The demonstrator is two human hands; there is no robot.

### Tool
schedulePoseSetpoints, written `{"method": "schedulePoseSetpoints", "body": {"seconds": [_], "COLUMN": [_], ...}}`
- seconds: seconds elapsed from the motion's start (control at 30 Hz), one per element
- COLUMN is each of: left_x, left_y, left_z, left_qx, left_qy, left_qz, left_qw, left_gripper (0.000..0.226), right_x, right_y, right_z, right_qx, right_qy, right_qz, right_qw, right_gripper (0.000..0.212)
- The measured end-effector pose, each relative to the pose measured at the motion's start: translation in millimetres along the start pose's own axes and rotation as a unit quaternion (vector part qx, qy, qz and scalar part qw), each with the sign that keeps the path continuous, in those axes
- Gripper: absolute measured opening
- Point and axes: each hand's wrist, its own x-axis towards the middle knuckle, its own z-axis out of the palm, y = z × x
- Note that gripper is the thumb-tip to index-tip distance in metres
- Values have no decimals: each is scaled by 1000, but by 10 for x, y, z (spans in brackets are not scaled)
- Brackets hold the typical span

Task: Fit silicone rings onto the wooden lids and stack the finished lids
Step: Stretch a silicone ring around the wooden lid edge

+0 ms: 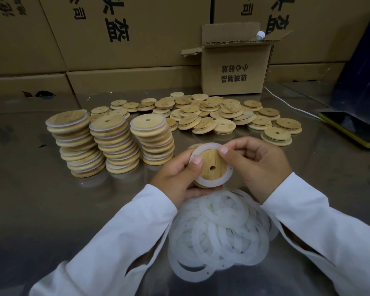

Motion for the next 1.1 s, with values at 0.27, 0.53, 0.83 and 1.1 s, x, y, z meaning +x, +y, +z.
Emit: {"method": "schedulePoseSetpoints", "body": {"seconds": [0.27,0.53,0.83,1.1], "left_x": [0,18,32,26], "left_y": [6,-10,-3,11], "left_z": [31,8,15,19], "left_qx": [30,93,100,43], "left_qy": [37,121,167,161], "left_qz": [30,52,64,58], "left_qw": [998,987,979,984], "left_gripper": [32,16,18,15], "right_x": [0,-1,8,9], "right_y": [-12,0,16,16], "right_z": [3,8,7,2], "right_qx": [2,-42,-63,-34], "right_qy": [12,-7,-11,-12], "right_qz": [17,22,24,2], "right_qw": [1000,999,998,999], "right_gripper": [13,12,14,13]}}
